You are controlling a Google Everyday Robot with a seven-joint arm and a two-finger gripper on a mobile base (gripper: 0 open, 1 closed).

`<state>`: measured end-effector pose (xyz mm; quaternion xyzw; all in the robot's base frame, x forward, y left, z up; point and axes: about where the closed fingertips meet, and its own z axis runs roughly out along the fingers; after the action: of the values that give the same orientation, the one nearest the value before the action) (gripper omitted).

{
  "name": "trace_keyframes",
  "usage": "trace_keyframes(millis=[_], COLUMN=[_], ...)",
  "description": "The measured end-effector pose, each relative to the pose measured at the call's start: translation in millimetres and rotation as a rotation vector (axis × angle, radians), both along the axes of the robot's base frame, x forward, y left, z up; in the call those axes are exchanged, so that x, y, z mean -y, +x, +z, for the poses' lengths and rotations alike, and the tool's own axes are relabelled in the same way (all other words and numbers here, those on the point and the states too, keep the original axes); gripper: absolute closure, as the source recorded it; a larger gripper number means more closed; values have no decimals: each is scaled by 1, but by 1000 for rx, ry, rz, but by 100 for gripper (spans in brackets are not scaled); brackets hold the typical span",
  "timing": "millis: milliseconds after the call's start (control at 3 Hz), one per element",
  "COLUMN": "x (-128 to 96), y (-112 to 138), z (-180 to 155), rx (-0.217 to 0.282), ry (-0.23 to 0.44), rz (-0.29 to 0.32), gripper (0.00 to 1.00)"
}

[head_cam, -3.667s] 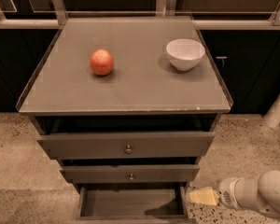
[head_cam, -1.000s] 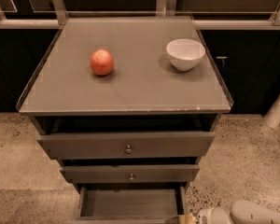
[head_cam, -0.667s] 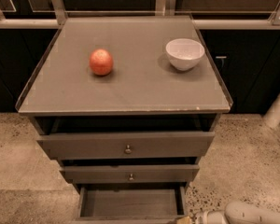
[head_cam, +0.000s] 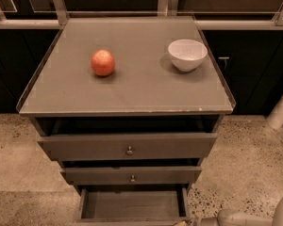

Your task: Close bottom drawer

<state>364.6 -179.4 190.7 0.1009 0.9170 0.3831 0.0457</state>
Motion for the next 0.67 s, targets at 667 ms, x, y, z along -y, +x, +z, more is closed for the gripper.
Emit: trace_keyframes(millis=[667], x=[-9], y=[16], z=[-6], rx=[12], ry=[13], rz=[-12], gripper=[100])
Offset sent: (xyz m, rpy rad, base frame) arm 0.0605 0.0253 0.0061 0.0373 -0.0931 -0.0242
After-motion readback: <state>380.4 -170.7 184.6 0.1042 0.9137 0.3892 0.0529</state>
